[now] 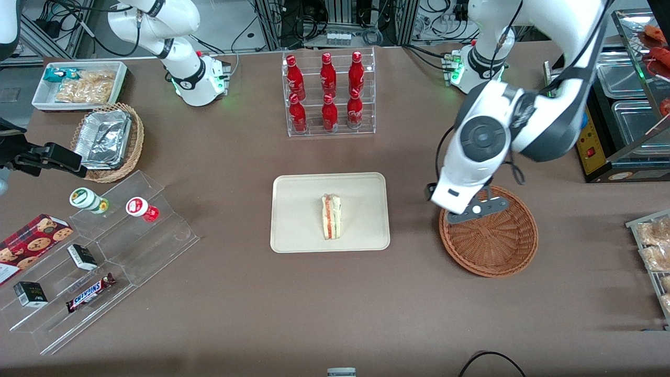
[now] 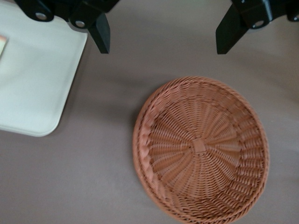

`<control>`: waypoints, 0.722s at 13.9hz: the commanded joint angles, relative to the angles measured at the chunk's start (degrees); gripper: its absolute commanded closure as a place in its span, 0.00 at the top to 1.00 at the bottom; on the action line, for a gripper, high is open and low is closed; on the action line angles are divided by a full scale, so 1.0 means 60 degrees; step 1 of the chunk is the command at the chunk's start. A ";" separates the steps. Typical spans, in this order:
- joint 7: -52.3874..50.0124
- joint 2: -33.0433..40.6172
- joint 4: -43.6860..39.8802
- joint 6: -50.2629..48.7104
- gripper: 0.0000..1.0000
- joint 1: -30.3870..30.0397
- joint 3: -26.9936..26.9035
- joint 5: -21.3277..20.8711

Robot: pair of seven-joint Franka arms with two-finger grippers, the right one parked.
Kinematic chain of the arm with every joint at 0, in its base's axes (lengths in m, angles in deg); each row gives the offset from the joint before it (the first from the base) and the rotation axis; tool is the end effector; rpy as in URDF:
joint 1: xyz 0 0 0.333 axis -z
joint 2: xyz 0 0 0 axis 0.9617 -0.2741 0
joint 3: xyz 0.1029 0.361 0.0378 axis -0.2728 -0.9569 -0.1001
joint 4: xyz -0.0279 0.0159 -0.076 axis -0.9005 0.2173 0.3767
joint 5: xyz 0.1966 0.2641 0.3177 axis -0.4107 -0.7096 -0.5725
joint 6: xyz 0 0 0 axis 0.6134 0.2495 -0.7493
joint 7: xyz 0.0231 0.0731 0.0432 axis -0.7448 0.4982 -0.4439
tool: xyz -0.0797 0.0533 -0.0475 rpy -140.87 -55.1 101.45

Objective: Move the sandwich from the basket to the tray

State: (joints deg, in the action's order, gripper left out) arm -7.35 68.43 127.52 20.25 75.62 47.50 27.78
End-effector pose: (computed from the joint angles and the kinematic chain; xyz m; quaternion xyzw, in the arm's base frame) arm 0.6357 -0.2706 0.4780 -0.9899 -0.0957 0.0641 0.0830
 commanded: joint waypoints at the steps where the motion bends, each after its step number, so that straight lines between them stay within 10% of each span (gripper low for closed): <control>1: 0.1866 0.1111 0.0408 -0.0872 1.00 -0.0839 -0.0019 0.0778; 10: 0.5828 0.2198 -0.1333 -0.2517 1.00 -0.0826 -0.2860 0.1643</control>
State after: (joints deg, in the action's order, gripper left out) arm 26.50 82.19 123.26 6.67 70.41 31.60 36.35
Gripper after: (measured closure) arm 0.000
